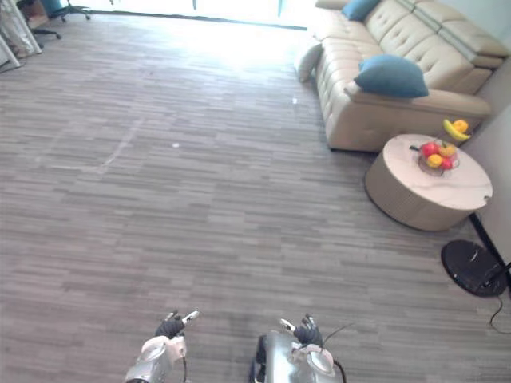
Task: Pick up cushions and gather them together orderly.
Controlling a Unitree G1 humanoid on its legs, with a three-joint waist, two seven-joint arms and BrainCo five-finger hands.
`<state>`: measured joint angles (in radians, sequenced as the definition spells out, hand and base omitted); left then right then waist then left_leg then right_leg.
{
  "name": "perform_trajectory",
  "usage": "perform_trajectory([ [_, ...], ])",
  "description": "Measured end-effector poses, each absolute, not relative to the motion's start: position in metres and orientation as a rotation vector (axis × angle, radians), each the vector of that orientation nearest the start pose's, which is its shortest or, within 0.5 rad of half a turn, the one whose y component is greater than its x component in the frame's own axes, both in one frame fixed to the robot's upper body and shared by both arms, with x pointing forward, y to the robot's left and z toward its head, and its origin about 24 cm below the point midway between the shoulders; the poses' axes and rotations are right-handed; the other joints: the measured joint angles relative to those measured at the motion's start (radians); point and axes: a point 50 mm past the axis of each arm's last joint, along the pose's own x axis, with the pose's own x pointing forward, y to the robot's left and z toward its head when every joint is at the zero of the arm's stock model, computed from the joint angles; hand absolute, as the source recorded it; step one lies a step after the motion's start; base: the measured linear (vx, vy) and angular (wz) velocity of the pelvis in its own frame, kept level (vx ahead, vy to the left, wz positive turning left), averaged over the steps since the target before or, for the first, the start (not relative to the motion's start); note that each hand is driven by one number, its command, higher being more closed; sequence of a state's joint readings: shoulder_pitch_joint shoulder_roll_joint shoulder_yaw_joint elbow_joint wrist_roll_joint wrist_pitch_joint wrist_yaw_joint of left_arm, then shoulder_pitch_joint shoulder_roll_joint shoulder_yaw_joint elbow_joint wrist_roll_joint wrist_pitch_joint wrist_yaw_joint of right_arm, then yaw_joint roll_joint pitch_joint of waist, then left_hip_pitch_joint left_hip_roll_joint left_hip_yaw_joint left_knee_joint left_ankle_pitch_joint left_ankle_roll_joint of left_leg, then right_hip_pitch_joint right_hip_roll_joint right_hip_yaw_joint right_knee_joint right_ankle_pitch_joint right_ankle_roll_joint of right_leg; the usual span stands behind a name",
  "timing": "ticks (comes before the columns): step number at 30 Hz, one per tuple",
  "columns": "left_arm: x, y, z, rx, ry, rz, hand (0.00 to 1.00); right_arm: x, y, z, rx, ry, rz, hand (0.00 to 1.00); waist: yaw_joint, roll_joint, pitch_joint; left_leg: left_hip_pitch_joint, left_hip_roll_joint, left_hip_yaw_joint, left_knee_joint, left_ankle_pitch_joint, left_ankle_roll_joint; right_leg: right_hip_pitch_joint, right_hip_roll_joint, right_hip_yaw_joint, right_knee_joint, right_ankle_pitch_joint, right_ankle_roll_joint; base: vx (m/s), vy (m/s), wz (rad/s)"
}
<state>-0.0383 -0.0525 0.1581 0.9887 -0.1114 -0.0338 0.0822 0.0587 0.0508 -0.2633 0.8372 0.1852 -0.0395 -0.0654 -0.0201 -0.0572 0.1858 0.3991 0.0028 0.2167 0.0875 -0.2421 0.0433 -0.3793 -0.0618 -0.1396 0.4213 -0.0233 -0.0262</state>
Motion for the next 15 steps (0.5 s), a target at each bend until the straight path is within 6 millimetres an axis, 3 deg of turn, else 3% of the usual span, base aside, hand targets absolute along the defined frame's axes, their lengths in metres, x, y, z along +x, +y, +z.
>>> perform_trajectory([
  [1,0.152,0.151,-0.145,-0.184,0.936,0.232,0.0,0.144,-0.185,-0.137,0.283,0.842,-0.401,0.0,-0.001,0.024,-0.001,0.008,0.012,-0.015,-0.001,0.003,0.0,-0.003,0.012,-0.007,0.025,-0.031,-0.005,0.6,-0.158,0.34],
  [3,0.145,0.154,-0.148,-0.195,0.951,0.257,0.0,0.146,-0.19,-0.136,0.271,0.831,-0.411,0.0,0.003,0.048,0.002,-0.013,0.037,-0.073,0.08,0.038,-0.046,-0.012,0.011,-0.022,0.128,-0.123,-0.051,0.59,-0.19,0.07],
  [4,0.142,0.156,-0.149,-0.193,0.958,0.263,0.0,0.146,-0.192,-0.135,0.269,0.828,-0.419,0.0,0.002,0.063,-0.001,-0.044,0.057,-0.104,0.197,0.055,-0.074,0.022,0.019,-0.043,0.142,-0.169,-0.064,0.64,-0.225,0.21],
  [5,0.143,0.156,-0.148,-0.194,0.953,0.264,0.0,0.145,-0.191,-0.135,0.267,0.83,-0.417,0.0,0.001,0.068,0.0,-0.092,0.075,-0.13,0.321,0.087,-0.129,0.056,0.03,-0.048,0.132,-0.191,-0.066,0.54,-0.178,0.28],
  [6,0.146,0.156,-0.146,-0.199,0.933,0.267,0.0,0.146,-0.19,-0.136,0.264,0.832,-0.409,0.0,-0.002,0.074,0.003,-0.192,0.107,-0.155,0.541,0.176,-0.247,0.114,0.048,-0.052,0.095,-0.213,-0.073,0.54,-0.167,0.25],
  [7,0.147,0.157,-0.144,-0.208,0.918,0.267,0.0,0.149,-0.188,-0.135,0.261,0.828,-0.396,0.0,0.003,0.086,0.011,-0.284,0.149,-0.138,0.739,0.174,-0.247,0.176,0.073,-0.057,0.05,-0.219,-0.08,0.51,-0.136,-0.01],
  [8,0.151,0.159,-0.141,-0.223,0.894,0.28,0.0,0.15,-0.179,-0.135,0.265,0.837,-0.377,0.0,0.014,0.083,0.019,-0.374,0.189,-0.096,0.9,0.123,-0.205,0.26,0.093,-0.051,-0.005,-0.224,-0.089,0.5,-0.113,-0.27],
  [10,0.15,0.161,-0.139,-0.233,0.874,0.298,0.0,0.152,-0.167,-0.136,0.276,0.848,-0.345,0.0,0.03,0.072,0.023,-0.484,0.193,-0.034,0.93,0.054,-0.16,0.368,0.097,-0.027,-0.084,-0.234,-0.097,0.43,-0.055,-0.46],
  [11,0.152,0.162,-0.136,-0.24,0.852,0.303,0.0,0.152,-0.162,-0.137,0.28,0.857,-0.332,0.0,0.036,0.06,0.022,-0.555,0.196,0.03,0.851,0.023,-0.124,0.43,0.097,0.007,-0.145,-0.245,-0.101,0.4,-0.021,-0.54],
  [12,0.153,0.163,-0.135,-0.241,0.843,0.307,0.0,0.152,-0.161,-0.137,0.278,0.86,-0.324,0.0,0.04,0.064,0.017,-0.582,0.197,0.057,0.795,0.012,-0.116,0.455,0.096,0.027,-0.169,-0.247,-0.097,0.42,0.025,-0.83],
  [15,0.149,0.165,-0.136,-0.245,0.84,0.323,0.0,0.149,-0.162,-0.14,0.276,0.881,-0.331,0.0,0.068,0.084,0.013,-0.635,0.161,0.096,0.366,0.045,-0.136,0.585,0.078,0.111,-0.26,-0.263,-0.039,0.55,0.126,-0.85],
])
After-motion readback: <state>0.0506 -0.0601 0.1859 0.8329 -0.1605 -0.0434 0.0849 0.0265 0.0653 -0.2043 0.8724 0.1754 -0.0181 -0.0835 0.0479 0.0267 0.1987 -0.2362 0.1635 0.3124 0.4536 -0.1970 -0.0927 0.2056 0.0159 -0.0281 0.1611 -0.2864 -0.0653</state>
